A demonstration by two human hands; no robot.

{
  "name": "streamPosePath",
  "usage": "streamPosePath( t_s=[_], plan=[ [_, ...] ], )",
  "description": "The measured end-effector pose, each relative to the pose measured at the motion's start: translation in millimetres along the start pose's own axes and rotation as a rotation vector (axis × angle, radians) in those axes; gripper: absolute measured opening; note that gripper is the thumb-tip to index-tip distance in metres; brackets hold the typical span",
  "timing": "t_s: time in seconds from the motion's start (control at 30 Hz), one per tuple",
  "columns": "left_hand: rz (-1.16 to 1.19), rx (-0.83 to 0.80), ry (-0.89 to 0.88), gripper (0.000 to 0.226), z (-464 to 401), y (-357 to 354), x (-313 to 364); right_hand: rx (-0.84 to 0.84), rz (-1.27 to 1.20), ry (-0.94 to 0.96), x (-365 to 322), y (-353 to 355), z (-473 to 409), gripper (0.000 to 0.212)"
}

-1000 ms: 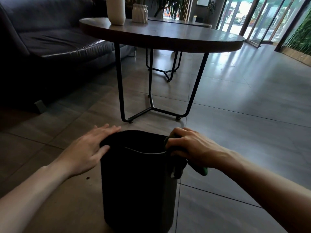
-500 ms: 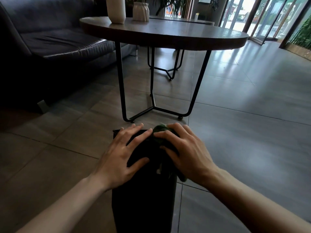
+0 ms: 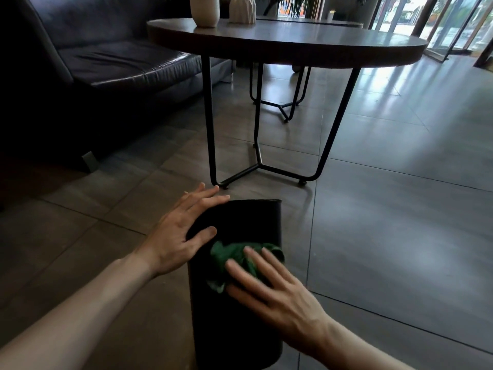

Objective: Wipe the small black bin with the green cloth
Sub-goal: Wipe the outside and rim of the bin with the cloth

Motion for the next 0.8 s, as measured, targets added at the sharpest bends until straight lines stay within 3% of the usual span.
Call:
streamPosePath(
  t_s=[0.17,0.23,0.33,0.43,0.6,0.73,0.8],
  plan=[
    [0.008,-0.040,-0.030,0.057,-0.6,-1.7,5.1,-0.154,-0.015,0.234,-24.4,-9.1,25.2,0.033],
    [0.018,-0.035,-0.027,0.058,-2.0,-0.3,5.4,-0.048,-0.116,0.181,-6.2,12.9,8.5,0.024],
    [0.023,-0.038,-0.033,0.058,-4.4,-0.5,7.6,0.146,-0.155,-0.043,41.9,52.4,-29.3,0.021],
    [0.039,-0.041,-0.021,0.059,-6.4,-1.5,7.6,0.198,-0.139,-0.173,59.2,58.1,-49.0,0.024],
    [0.024,-0.047,-0.001,0.056,-3.1,1.6,-3.7,0.026,-0.150,0.107,-9.5,0.0,8.6,0.025],
    [0.031,-0.058,-0.018,0.056,-1.5,0.4,-2.9,-0.181,0.106,0.273,-47.3,-32.2,50.0,0.058],
    [0.035,-0.047,-0.030,0.057,-2.8,-0.7,0.0,-0.127,-0.012,0.242,-35.9,-14.7,37.5,0.037]
  ],
)
Point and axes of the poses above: each hand's wrist, its own z-axis away from the middle knuckle, its own y-axis out of the back of the hand, x = y × z, the point moved 8 cm from there along -z, towards the middle knuckle, and after that the axes turned 14 degrees about -z, right-handed, at the moved point
